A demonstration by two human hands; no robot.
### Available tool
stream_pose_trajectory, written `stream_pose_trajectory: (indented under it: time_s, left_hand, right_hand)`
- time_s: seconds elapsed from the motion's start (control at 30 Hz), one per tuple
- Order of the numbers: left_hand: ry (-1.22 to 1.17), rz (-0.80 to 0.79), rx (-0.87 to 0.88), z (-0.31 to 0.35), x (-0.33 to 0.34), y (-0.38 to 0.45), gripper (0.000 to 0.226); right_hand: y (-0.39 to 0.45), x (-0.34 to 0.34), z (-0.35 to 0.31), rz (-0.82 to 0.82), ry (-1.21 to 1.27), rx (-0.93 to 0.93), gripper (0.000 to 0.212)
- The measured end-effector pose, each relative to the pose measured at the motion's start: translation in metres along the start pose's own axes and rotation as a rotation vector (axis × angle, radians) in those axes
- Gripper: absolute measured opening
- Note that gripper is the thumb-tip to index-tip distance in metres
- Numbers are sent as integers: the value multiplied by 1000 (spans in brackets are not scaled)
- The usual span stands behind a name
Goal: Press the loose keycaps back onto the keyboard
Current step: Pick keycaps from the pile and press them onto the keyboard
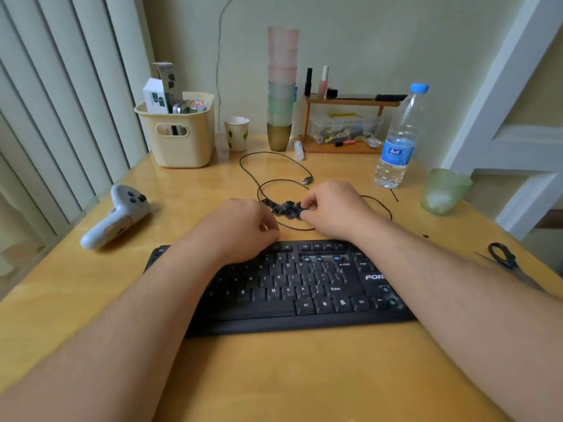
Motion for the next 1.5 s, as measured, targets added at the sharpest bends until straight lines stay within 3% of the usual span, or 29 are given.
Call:
stream_pose_trajectory:
  time_s: [0.33,0.37,0.43,0.53,0.7,0.93,1.1,1.27,1.5]
  left_hand:
    - [-63,81,-13,4,1,-1,18]
    - [-103,125,-1,6,-1,-1,18]
    - [-238,235,58,13,-5,-4,17]
    - [-455,339,164,27,-11,-11,21]
    - [-626,386,245,42,-12,-18,23]
    - [-711,419,244,44,-10,-20,24]
    - [-740,411,236,43,-11,-19,26]
    - [-935,323,241,44,-10,-18,25]
    - [-1131,324,201,38,-7,-11,16]
  right_hand:
    - [6,6,-2,-9,56,13,20]
    - [-1,2,-3,27,154,-13,19]
    - [-15,-1,-4,36,604,-34,16]
    - [-31,2,-4,-192,1300,-30,17]
    - [-42,0,1,-347,1553,-99,31]
    - [-45,-4,4,-355,1569,-115,34]
    - [-46,-7,5,-321,1543,-125,18]
    - [-47,-9,5,-175,1429,-161,15]
    - [-50,-12,1,5,1220,-303,26]
Point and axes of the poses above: each hand's wrist, its own y-axis towards the middle knuckle, its own x-axis out of the palm, z = x × y, the point moved 3 cm from there along y, towards the middle knuckle, and after that the axes turned 9 degrees about -z, right-handed, at the moved point
